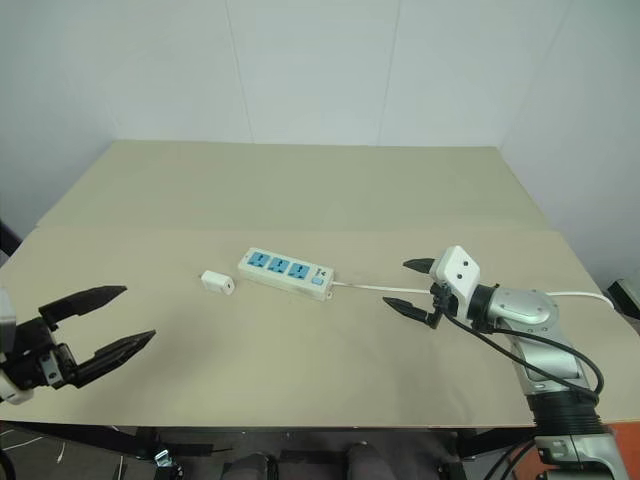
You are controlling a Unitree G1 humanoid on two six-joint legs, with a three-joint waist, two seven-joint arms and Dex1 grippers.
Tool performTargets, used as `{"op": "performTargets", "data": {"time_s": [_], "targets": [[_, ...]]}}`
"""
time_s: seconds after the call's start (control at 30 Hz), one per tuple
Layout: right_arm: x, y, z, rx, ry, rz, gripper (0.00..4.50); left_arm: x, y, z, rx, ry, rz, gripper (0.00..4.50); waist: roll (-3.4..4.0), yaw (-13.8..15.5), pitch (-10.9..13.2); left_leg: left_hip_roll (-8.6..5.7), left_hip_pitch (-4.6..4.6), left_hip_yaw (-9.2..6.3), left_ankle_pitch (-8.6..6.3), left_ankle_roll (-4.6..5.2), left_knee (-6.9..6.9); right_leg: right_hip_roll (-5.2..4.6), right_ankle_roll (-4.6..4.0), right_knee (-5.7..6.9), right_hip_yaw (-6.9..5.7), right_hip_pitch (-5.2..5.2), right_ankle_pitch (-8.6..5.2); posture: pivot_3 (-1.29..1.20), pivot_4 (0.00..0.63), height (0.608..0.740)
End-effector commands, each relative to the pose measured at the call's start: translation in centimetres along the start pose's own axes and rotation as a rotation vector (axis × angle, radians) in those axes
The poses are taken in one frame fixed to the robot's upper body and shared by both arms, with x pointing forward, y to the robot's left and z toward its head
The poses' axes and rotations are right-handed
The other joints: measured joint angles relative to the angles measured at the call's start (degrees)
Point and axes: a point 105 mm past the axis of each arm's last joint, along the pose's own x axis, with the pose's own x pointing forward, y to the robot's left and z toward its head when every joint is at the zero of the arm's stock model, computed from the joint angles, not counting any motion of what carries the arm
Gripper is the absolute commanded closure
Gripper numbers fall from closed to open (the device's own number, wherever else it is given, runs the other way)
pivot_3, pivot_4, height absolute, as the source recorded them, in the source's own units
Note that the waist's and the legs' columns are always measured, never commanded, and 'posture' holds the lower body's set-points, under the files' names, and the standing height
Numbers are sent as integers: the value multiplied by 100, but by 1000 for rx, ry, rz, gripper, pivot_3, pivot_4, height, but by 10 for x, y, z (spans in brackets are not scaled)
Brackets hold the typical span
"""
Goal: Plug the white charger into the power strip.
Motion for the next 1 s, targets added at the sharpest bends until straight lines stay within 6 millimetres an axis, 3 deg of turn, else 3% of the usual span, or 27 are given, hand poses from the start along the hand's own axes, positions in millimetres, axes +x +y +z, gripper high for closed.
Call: {"op": "performTargets", "data": {"time_s": [0.03, 0.47, 0.83, 1.0], "targets": [[1, -3, 8, -20, -25, -7, 46, 1, 0, 3, 17, -2, -14, 0, 0, 0, 0, 0, 0, 0, 0, 0, 0, 0, 0, 0, 0, 0, 0, 0, 150, 740], [10, 1, 10, -17, -38, 9, 46, 2, -1, 4, 19, -4, -22, 0, 0, 0, 0, 0, 0, 0, 0, 0, 0, 0, 0, 0, 0, 0, 0, 0, 150, 740], [101, 20, -1, 79, -47, 108, 46, 15, 0, 11, 37, -18, -112, 0, 1, -79, 1, 1, -1, -2, 0, 0, -3, 7, 29, 4, 3, -4, 19, 0, 150, 740], [119, 19, -21, 76, 70, 129, 46, 16, -2, 12, 43, -19, -133, 0, 1, -72, 1, 1, -9, -4, 0, 0, -3, 7, 36, 1, 0, -9, 25, 0, 150, 740]]}}
